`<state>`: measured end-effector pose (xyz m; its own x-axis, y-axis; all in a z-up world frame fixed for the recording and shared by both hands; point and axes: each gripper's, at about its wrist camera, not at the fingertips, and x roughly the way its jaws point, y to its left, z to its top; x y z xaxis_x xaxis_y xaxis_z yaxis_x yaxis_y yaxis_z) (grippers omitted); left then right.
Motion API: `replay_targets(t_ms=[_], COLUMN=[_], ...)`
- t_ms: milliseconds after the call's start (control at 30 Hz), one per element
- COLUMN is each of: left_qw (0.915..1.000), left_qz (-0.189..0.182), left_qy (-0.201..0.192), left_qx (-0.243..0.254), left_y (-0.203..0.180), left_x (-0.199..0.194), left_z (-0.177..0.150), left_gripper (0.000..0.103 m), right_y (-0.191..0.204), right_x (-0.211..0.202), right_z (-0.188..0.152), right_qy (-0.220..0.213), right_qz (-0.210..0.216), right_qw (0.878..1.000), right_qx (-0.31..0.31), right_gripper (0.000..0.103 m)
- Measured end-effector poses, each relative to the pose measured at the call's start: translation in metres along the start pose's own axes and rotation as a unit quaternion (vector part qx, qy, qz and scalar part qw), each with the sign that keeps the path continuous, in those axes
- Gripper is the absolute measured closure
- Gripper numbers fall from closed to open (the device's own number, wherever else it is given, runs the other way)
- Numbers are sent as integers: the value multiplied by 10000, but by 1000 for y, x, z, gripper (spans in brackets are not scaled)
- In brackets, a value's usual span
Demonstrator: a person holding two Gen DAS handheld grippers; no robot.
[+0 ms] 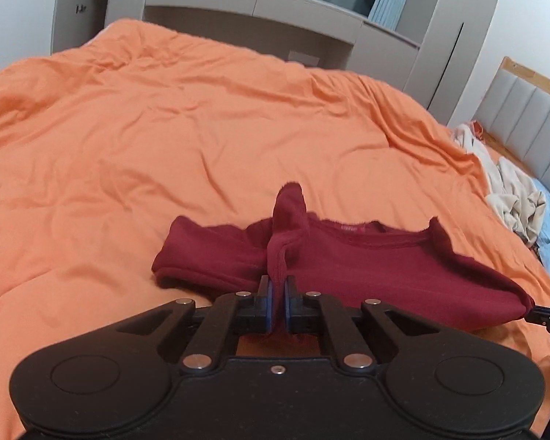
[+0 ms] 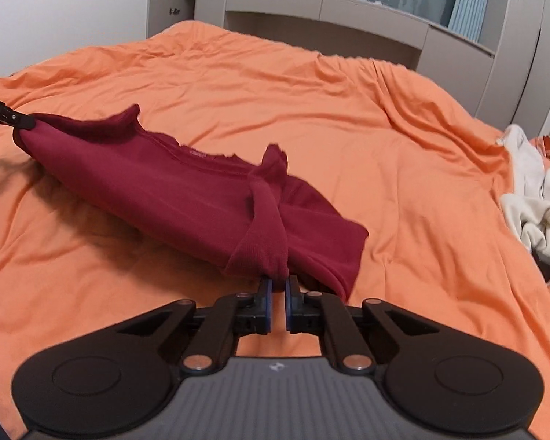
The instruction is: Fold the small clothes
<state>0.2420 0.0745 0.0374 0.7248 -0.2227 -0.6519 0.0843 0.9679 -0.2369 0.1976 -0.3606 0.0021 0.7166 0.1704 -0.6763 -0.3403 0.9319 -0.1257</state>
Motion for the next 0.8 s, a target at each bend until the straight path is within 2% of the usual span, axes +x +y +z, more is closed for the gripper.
replay_targets(t_ms=[133,200,267,300,367,400,433,467,500,533,600,633,700,767,800], left_qw=[9991,9987,9988,9987,9984,9982,9982,9983,9986,9988,9985,9978,9943,9901,9877], left_qz=[164,181,115,81,67,95,116,106,74,26,54,133,327,505,564], left_qy=[397,468,466,464,462,460,448,421,379,336,269,270,374,501,582], left_qx=[21,37,111,195,333,371,393,386,367,362,469,595,944,1211,1338], left_y=[6,10,10,7,1,-1,-3,-4,-5,-7,-15,-21,-34,-41,-42], left_x=[16,20,19,18,16,16,15,15,14,14,18,22,39,60,72], left_z=[-19,-28,-30,-29,-27,-25,-22,-20,-18,-15,-8,-5,2,6,7], left_gripper=[97,97,97,95,83,72,61,56,48,40,33,30,29,31,39], right_y=[-2,-9,-20,-24,-30,-33,-36,-38,-38,-38,-36,-34,-31,-23,-19], right_x=[13,16,16,14,9,7,6,5,5,7,10,15,29,46,57], right_z=[-14,-21,-26,-28,-28,-25,-22,-18,-13,-7,7,15,31,43,49], right_qy=[344,465,515,500,369,299,245,164,76,11,-126,-148,-87,-35,9], right_qz=[-59,-266,-243,-191,-136,-88,-33,-20,18,75,244,361,516,601,604], right_qw=[9994,9985,9978,9978,9977,9973,9968,9963,9958,9956,9949,9944,9937,9945,9952], right_qx=[90,135,343,402,547,671,758,846,908,932,965,980,994,861,767], right_gripper=[103,103,103,103,102,96,84,73,51,39,31,22,11,11,13])
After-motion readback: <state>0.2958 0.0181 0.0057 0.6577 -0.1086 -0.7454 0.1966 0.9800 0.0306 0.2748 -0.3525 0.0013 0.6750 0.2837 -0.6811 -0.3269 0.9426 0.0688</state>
